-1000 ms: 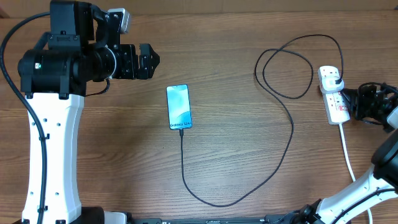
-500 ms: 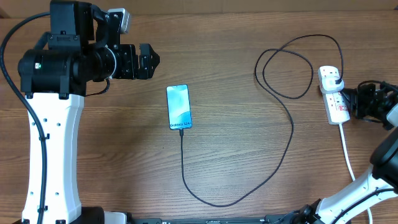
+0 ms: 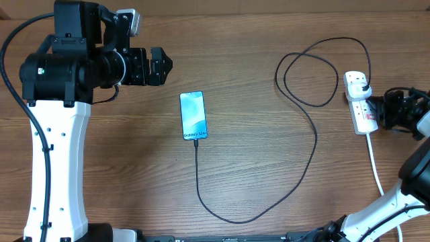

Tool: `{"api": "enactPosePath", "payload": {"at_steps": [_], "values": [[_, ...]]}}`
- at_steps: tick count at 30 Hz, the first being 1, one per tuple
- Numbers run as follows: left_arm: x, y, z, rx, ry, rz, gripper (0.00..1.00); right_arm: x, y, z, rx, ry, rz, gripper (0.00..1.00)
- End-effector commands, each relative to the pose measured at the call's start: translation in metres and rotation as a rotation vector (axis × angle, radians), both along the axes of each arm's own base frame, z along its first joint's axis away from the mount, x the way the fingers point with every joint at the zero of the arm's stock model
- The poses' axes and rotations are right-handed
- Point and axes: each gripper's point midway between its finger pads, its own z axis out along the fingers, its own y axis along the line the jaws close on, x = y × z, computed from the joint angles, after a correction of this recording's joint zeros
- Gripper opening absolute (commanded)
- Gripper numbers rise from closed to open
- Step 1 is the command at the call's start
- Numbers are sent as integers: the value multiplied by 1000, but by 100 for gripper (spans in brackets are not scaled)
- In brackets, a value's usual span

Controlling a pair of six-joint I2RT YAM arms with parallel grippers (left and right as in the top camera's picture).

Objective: Plug charger to phone and switch on socket

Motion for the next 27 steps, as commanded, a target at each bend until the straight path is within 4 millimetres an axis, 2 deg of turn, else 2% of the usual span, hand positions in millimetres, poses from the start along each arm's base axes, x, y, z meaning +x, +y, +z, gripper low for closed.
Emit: {"api": "enactPosePath", "payload": {"at_steps": [1,9,14,17,20,27], "values": [[1,0,-4,-3,10,-3,99,-16,39,-34,50,102,66,4],[1,0,-4,-3,10,-3,100,-18,31,-37,14,118,46,4],[1,0,-4,-3,10,-3,99,-18,5,-24,36,83,-30,4],[1,0,-4,-3,10,-3,100,-19,-12,1,47,12,-58,4],[1,0,-4,-3,10,-3,100,-22,-25,38,65,-91,-71,4],[1,0,-4,-3,10,-3,99,-33,-34,115,44,-260,-69,4]]}}
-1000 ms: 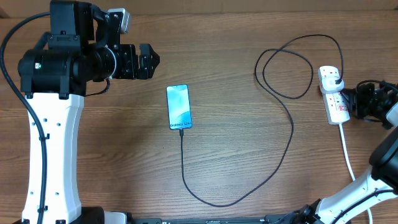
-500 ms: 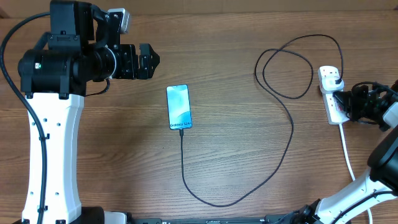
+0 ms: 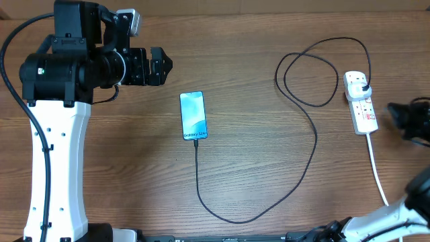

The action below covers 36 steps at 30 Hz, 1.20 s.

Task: Plug charger to phone and switch on socket
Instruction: 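Lift the right gripper up and away from the power strip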

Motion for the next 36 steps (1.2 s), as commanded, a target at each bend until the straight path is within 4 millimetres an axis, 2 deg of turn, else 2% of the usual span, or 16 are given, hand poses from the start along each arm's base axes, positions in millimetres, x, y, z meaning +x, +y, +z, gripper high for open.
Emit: {"api": "enactPosePath", "payload": {"at_steps": [1,4,9,17,23,27,30,36], "values": [[1,0,-4,-3,10,-3,100,3,12,62,-40,-144,49,4],[1,0,-4,-3,10,-3,100,0,19,94,-86,-201,66,4],[1,0,-4,-3,10,-3,100,-4,49,153,-223,-304,137,4],[1,0,-4,-3,10,-3,99,-13,114,233,-477,-371,186,4],[1,0,-4,-3,10,-4,100,-24,178,279,-677,-389,307,4],[1,0,-4,-3,10,-3,99,-32,214,292,-790,-330,366,4],[1,0,-4,-3,10,-3,100,-41,242,292,-876,-282,425,4],[1,0,-4,-3,10,-4,100,-65,286,258,-996,-149,604,4]]}}
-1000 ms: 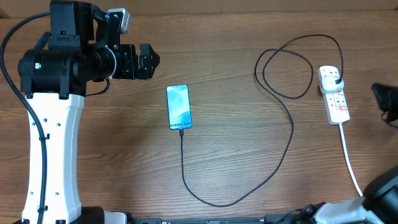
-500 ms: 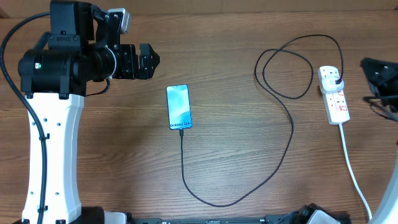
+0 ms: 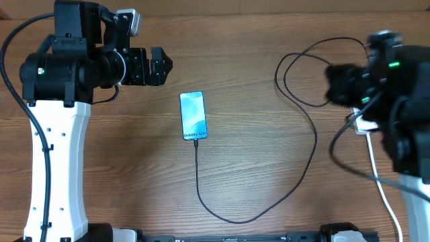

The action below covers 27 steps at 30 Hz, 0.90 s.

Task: Plug charger to phone and switch on socket
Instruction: 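Lift the right gripper up and away from the power strip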

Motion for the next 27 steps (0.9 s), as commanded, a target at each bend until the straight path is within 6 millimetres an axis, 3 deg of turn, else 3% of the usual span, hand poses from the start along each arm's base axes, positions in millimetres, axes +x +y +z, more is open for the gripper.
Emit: {"api": "enactPosePath", "payload": {"at_steps": [1,9,14,19,20,27], "values": [[1,0,-4,-3,10,-3,100,-5,-7,-6,-181,9,-31,4],[1,0,-4,-3,10,-3,99,-11,0,-38,-338,122,100,14],[1,0,-4,-3,10,-4,99,-8,2,-40,-342,128,109,43],[1,0,-4,-3,10,-3,100,-8,2,-40,-341,125,109,96],[1,0,-4,-3,10,-3,100,-8,3,-40,-340,129,111,100],[1,0,-4,-3,10,-3,99,-15,1,-46,-348,164,118,100]]}}
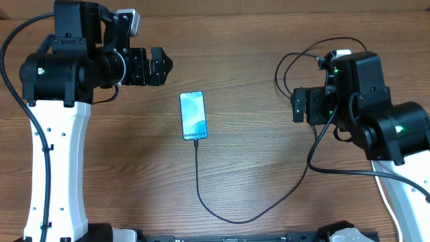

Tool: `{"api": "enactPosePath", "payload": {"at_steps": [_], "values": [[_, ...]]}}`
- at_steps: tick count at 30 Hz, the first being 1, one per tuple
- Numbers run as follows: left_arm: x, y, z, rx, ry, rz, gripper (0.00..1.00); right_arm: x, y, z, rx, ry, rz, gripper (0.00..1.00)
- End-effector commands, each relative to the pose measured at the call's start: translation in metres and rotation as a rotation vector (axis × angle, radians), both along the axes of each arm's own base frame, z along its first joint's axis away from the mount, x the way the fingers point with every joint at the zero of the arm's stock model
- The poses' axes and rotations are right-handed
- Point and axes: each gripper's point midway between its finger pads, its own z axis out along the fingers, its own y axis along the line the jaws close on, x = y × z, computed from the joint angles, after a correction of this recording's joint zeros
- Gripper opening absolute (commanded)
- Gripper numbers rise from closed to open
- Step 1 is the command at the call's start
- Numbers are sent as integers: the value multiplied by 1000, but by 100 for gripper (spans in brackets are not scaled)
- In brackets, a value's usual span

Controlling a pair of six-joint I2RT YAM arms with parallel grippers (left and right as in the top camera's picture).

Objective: Plug charger to phone and switch on socket

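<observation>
The phone [193, 115] lies face up at mid-table with its screen lit. The black charger cable [235, 219] is plugged into its lower end, curves down and right, then climbs to loops at the upper right. My right arm covers the socket strip, so its switch is hidden. My right gripper [298, 106] hangs over the cable loops and points left, with nothing seen in it. My left gripper [166, 65] hovers up and left of the phone with its fingers apart and empty.
The left arm's white column [57, 168] fills the left side of the table. The right arm's body [376, 114] covers the right side. Cable loops [295, 64] lie on the wood beneath and behind the right gripper.
The right arm has swung further left and lower, and its gripper now sits over the cable loops. The phone, the cable and the left arm have not moved.
At first my right gripper was at the socket strip on the far right, touching its lower part. Then it had drawn back off the strip to the table's edge. Later the arm was over the strip, hiding it, and it now sits further left.
</observation>
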Motion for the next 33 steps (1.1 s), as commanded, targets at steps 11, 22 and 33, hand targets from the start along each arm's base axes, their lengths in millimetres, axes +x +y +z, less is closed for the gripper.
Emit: {"api": "enactPosePath", "payload": {"at_steps": [11,22,33], "values": [[1,0,-4,-3,10,-3,100,1,-3,9,-19,-31,-9,100],[1,0,-4,-3,10,-3,100,-1,-8,12,-33,-44,-19,100],[1,0,-4,-3,10,-3,100,20,-18,58,158,-389,-41,100]]}}
